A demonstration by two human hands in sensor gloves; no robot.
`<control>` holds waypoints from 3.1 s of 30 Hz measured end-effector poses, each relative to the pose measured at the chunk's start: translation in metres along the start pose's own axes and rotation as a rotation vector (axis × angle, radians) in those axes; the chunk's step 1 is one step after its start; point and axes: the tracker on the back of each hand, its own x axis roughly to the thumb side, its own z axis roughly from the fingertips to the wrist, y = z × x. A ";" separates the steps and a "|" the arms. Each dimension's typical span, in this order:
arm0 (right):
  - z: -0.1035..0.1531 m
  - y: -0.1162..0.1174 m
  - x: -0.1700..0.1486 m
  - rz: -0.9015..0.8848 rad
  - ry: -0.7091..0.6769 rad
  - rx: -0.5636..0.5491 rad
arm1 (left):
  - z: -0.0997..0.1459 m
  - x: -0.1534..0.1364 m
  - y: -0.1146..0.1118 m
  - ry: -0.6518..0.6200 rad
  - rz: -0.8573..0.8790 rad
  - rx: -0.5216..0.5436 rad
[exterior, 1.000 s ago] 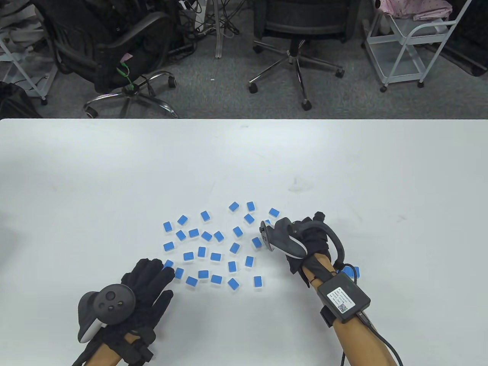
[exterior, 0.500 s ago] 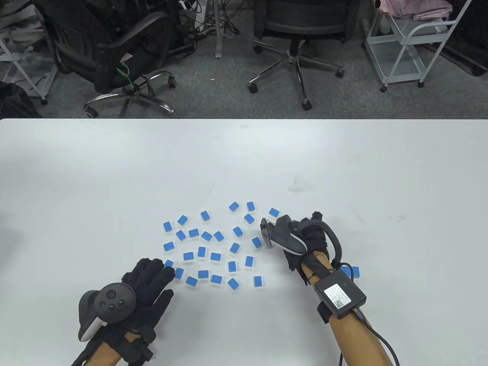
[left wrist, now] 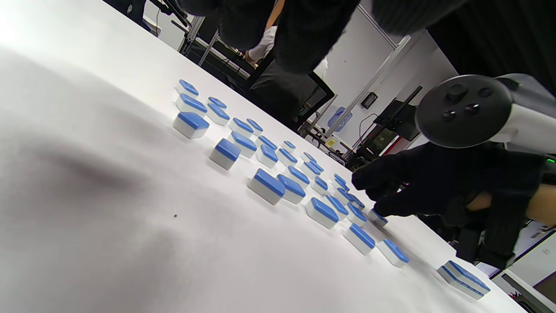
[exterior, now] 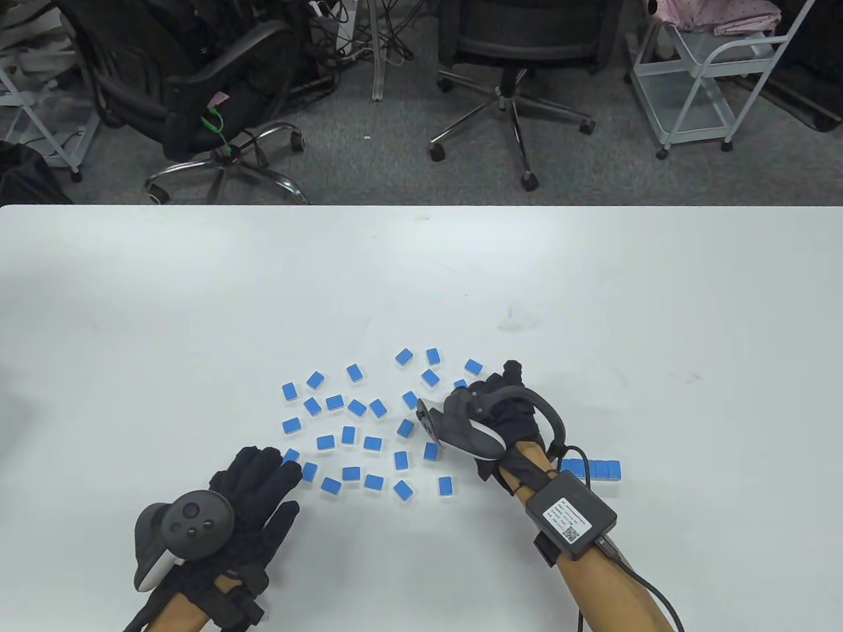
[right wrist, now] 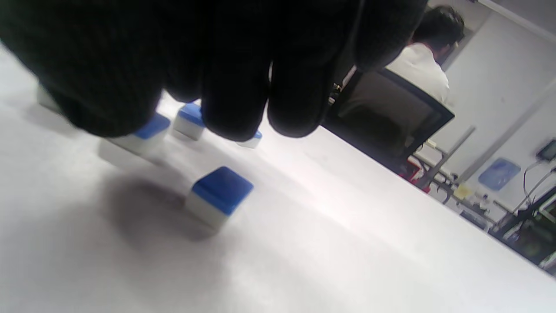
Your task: Build mahjong tile wall
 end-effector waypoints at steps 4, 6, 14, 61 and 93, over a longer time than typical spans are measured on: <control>-0.006 0.004 0.009 0.027 0.001 0.017 | 0.001 0.000 0.000 -0.001 -0.001 0.000; -0.008 0.008 0.012 0.018 -0.002 0.036 | 0.001 0.000 0.000 -0.001 -0.001 0.000; -0.003 0.004 0.018 0.103 -0.064 0.049 | 0.000 0.001 0.001 -0.003 0.000 0.000; -0.008 0.045 -0.055 -0.130 0.135 0.251 | -0.002 0.001 0.000 -0.003 0.000 -0.011; 0.066 -0.002 0.036 -0.110 -0.234 0.025 | -0.002 0.002 -0.003 0.003 0.003 -0.025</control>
